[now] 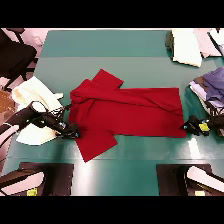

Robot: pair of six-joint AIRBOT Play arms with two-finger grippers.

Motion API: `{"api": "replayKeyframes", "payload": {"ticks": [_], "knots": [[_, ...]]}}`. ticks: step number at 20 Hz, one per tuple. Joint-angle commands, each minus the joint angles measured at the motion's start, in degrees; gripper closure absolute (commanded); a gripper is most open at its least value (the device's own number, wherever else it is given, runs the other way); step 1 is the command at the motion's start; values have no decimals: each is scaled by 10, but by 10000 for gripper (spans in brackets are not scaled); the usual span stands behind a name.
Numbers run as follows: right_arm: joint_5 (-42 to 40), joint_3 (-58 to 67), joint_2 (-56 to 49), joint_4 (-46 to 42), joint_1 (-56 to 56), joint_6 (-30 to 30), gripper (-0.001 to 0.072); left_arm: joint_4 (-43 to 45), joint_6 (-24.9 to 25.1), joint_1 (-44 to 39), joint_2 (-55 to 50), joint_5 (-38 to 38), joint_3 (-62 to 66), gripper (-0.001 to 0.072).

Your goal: Fold the shirts.

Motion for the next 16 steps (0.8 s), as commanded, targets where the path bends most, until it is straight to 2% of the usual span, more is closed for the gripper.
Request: {"api": "replayKeyframes", "payload": {"ticks": [1,3,6,10,14,16], "knots": [[4,0,0,0,5,0,472,-40,12,0,3,6,-5,682],[15,0,0,0,5,0,480,-69,17,0,4,6,-3,682],[34,0,1,27,5,-19,696,-96,14,0,34,5,22,682],[35,0,47,103,5,-37,696,-80,-26,0,111,2,93,682],[-36,1,115,151,11,-27,698,-73,-30,0,126,57,129,683],[-47,11,116,147,25,-23,698,-73,-30,0,124,72,129,683]]}}
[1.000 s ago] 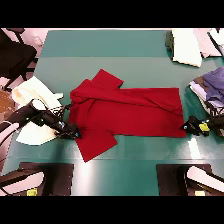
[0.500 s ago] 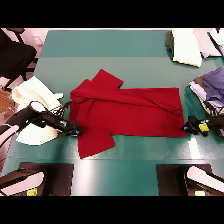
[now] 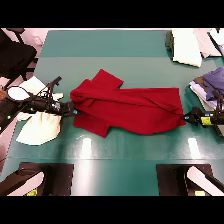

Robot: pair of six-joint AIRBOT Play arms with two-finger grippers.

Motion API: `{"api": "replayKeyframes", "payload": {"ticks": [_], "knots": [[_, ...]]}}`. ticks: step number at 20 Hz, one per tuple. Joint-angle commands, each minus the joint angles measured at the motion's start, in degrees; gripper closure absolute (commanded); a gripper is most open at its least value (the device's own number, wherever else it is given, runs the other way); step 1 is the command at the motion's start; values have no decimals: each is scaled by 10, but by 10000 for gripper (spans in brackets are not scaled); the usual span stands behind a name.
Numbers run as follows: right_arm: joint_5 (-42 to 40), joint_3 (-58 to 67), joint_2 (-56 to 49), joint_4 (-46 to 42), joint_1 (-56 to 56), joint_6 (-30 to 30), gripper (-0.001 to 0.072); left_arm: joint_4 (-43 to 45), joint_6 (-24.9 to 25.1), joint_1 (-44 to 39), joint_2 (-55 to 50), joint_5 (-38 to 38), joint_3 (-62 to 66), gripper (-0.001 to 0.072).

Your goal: Fold the shirts.

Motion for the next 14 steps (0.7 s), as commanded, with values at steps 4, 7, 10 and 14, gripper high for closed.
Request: {"api": "replayKeyframes", "payload": {"ticks": [4,7,10,14], "knots": [[-57,70,-36,26,48,8,697,9,-6,0,7,111,13,683],[-61,124,-98,25,80,16,698,38,-19,0,4,202,13,683],[-75,160,-153,23,108,26,698,54,-10,0,-40,217,13,682],[-103,171,-207,21,128,33,697,23,16,0,-135,241,13,681]]}}
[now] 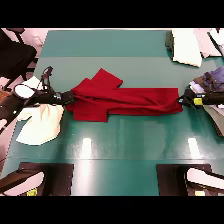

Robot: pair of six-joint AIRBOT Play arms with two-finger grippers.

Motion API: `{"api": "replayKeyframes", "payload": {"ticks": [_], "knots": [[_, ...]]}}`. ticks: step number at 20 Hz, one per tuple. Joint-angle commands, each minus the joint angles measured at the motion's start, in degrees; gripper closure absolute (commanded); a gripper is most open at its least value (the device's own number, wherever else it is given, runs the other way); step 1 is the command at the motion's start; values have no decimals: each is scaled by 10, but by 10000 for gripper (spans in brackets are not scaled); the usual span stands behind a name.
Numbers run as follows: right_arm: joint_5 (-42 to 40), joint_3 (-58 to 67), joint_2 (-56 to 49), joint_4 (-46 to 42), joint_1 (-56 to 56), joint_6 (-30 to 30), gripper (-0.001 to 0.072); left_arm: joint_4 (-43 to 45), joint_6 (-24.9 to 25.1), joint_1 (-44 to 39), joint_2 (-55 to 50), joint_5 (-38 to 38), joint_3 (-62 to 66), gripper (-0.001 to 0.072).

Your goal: Fold the shirts.

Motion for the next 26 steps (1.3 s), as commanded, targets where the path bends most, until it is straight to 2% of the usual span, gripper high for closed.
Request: {"api": "replayKeyframes", "payload": {"ticks": [1,5,6,7,8,9,15,16,18,19,20,23,26], "knots": [[-37,13,-47,-1,21,12,697,-37,38,0,-75,52,1,681],[-57,14,-58,0,27,13,695,-61,51,0,-104,134,1,680],[-58,14,-55,0,27,14,687,-61,51,0,-104,147,3,551],[-60,14,-50,-1,24,14,610,-61,48,0,-103,153,7,297],[-62,14,-40,0,20,14,520,-61,48,0,-104,150,16,161],[-66,14,-26,0,12,14,477,-60,49,0,-103,146,28,164],[-92,14,86,-1,-62,13,444,-64,48,0,-103,119,163,164],[-87,14,98,-1,-74,13,390,-67,48,0,-103,124,189,164],[-73,14,110,0,-83,10,345,-73,67,-13,-111,177,221,165],[-65,14,111,0,-78,6,342,-73,82,-26,-132,194,236,166],[-58,14,107,0,-68,2,342,-73,83,-36,-165,179,256,165],[-37,14,89,-1,-32,-1,342,-75,85,-67,-295,74,355,163],[-17,14,75,-2,4,-1,342,-57,85,-75,-388,57,455,164]]}}
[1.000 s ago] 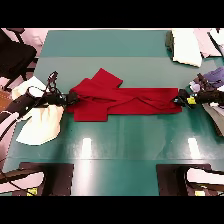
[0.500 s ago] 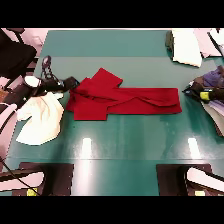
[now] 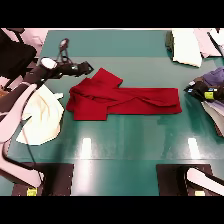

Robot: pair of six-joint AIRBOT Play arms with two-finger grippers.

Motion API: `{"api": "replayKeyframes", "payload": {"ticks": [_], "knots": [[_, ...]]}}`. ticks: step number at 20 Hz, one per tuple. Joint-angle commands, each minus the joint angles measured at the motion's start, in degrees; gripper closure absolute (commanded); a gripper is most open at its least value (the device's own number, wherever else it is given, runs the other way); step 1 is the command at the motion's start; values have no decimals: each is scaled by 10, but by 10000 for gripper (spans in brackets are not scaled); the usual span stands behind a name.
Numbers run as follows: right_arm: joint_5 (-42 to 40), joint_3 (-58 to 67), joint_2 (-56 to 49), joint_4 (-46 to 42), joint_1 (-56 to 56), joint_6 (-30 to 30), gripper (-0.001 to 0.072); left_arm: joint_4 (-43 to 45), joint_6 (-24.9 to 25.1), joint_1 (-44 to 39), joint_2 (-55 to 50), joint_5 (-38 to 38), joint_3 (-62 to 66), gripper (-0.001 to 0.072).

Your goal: Fold the shirts.

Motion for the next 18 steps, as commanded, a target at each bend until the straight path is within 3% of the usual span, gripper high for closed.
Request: {"api": "replayKeyframes", "payload": {"ticks": [1,2,6,18], "knots": [[29,0,-12,-1,40,-2,342,31,3,-12,-108,-37,116,164],[31,0,-12,-1,51,-2,342,57,2,-12,-127,-42,143,164],[31,0,-12,-1,84,-2,342,182,-82,-12,-173,-68,226,164],[33,0,-12,-1,88,-2,343,127,-91,-24,-240,-119,266,165]]}}
